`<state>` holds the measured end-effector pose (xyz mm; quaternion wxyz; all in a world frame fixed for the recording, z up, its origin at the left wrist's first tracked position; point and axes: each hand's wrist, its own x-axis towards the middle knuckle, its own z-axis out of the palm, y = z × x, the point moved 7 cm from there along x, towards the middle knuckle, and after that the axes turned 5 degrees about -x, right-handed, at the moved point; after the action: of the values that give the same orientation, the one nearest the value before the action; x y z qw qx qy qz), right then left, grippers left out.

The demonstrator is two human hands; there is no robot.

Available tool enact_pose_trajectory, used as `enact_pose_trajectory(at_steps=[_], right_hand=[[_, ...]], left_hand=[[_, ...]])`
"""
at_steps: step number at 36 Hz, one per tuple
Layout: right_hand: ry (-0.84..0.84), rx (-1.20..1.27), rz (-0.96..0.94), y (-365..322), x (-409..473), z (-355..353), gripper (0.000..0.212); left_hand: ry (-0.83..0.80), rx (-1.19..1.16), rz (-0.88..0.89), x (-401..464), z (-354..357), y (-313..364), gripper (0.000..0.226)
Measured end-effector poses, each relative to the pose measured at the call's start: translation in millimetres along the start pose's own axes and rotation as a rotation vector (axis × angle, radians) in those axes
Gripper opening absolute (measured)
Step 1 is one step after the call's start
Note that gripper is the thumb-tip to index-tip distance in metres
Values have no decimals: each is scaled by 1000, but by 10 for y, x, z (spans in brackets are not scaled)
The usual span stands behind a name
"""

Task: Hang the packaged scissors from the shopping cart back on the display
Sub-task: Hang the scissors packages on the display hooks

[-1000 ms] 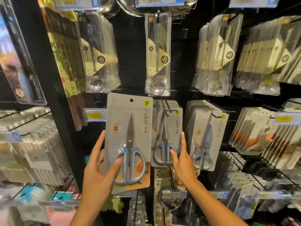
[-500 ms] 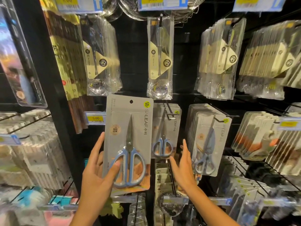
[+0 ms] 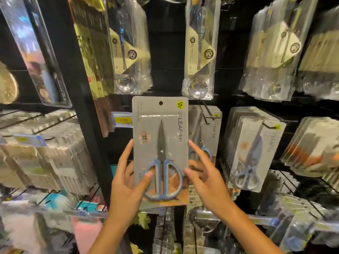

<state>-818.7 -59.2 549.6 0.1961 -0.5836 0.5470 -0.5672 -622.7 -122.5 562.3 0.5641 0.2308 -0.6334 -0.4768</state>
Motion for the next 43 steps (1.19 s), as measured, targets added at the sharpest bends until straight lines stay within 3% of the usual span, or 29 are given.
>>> enact_pose_trajectory(at_steps=[7,14,33,43], right_hand=[[10,-69,66,259,-217,-46,72],[125,-140,157,485,-390,-320,69],[248,-159,184,632,-566,-853,63],[100,-210,199,784,-410,-824,67]], left_hand=[[-155,57,-74,-36,12,-245,95],[-258,137,-101,-24,299,-475,99],[-410,218,-155,134,955,-668,105],[-468,217,-201,244,1027,-772,103]])
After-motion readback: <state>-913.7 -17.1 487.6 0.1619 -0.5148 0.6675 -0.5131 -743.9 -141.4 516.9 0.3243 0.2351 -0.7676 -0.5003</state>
